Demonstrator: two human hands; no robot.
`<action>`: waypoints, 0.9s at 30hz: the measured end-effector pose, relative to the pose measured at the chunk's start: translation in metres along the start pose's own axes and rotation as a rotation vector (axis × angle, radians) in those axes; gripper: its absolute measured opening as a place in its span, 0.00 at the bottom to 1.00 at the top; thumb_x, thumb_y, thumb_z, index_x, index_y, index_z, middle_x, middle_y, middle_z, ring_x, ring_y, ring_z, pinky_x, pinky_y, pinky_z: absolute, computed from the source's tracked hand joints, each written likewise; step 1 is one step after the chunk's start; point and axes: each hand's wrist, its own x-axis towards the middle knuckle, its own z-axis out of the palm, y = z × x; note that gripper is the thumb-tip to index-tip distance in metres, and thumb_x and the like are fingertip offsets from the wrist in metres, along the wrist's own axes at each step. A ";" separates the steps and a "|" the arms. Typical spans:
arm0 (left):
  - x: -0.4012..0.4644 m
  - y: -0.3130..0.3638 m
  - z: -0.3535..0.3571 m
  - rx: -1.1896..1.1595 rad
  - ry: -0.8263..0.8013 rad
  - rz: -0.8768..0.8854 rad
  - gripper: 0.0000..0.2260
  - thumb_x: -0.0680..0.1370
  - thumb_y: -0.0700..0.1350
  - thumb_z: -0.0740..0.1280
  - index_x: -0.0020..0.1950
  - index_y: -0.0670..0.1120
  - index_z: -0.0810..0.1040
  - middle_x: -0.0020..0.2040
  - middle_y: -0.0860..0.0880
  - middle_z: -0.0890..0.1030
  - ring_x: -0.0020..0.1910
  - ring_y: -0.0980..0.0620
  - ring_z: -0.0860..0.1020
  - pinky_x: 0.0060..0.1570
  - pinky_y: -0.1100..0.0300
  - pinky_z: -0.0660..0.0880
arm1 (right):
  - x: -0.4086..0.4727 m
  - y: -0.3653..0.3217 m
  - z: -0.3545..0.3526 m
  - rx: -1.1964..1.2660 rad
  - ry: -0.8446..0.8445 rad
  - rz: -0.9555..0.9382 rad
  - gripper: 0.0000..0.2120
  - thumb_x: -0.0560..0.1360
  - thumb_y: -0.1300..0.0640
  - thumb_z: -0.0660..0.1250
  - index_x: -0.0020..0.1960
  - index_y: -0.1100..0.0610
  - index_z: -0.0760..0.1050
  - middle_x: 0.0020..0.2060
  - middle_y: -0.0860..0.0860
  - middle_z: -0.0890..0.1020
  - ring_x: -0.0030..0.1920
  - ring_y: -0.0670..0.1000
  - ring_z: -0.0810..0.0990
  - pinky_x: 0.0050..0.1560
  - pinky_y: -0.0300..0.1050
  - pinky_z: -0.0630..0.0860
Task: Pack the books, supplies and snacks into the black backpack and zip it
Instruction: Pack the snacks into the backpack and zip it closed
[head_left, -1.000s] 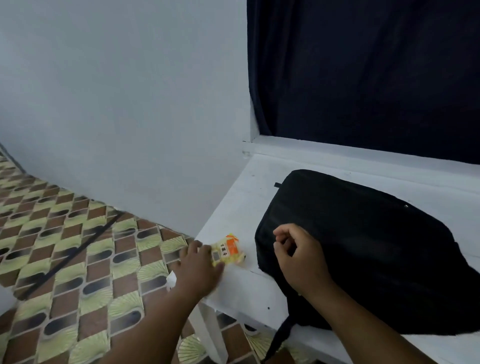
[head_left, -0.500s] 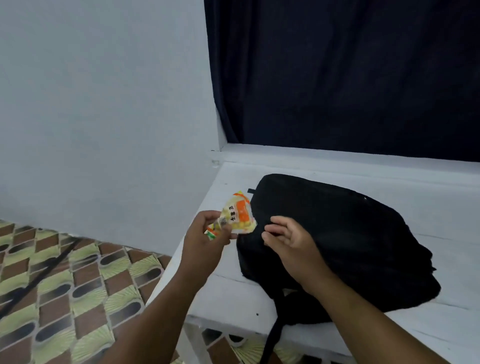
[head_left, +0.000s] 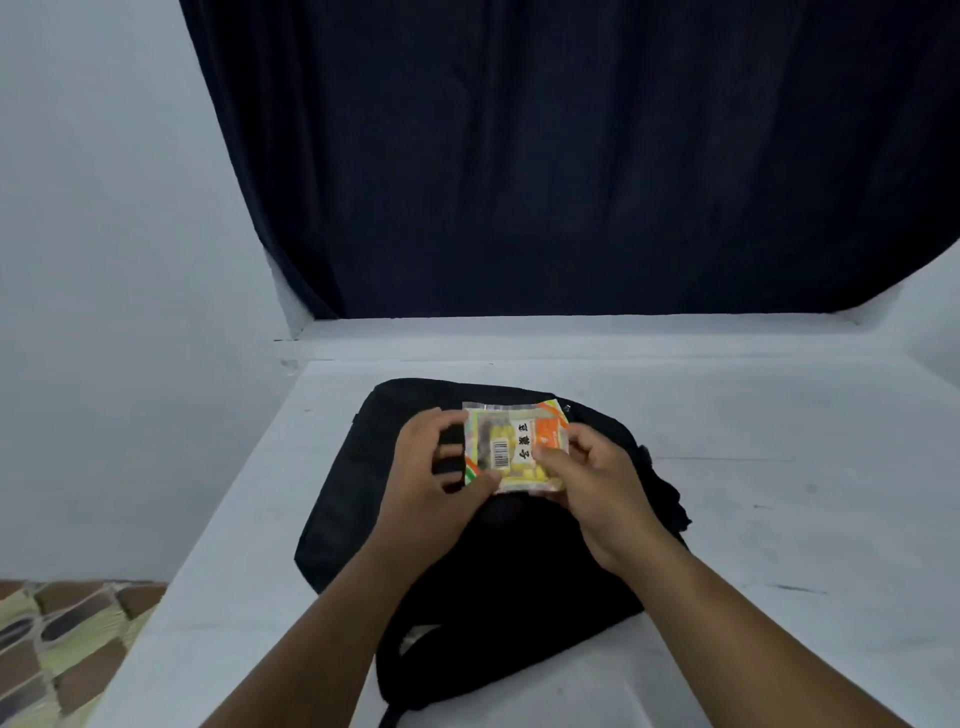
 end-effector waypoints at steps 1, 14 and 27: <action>0.006 0.000 0.012 0.052 0.021 -0.012 0.25 0.73 0.42 0.77 0.66 0.57 0.73 0.65 0.59 0.71 0.59 0.58 0.77 0.52 0.65 0.78 | 0.006 -0.003 -0.014 0.009 0.029 0.012 0.05 0.77 0.64 0.68 0.53 0.62 0.78 0.46 0.56 0.86 0.46 0.54 0.86 0.41 0.45 0.81; 0.042 0.037 0.134 1.078 0.022 -0.234 0.19 0.72 0.65 0.67 0.58 0.57 0.78 0.59 0.55 0.73 0.60 0.48 0.69 0.58 0.50 0.66 | 0.080 -0.013 -0.152 0.005 0.135 0.108 0.09 0.77 0.64 0.68 0.57 0.61 0.76 0.50 0.55 0.85 0.43 0.50 0.87 0.40 0.45 0.81; 0.049 0.066 0.107 0.486 0.425 -0.165 0.03 0.74 0.40 0.74 0.43 0.48 0.87 0.40 0.57 0.84 0.44 0.63 0.80 0.43 0.75 0.72 | 0.093 0.000 -0.073 0.307 -0.179 0.450 0.09 0.78 0.67 0.67 0.57 0.63 0.73 0.53 0.61 0.81 0.48 0.56 0.85 0.43 0.43 0.83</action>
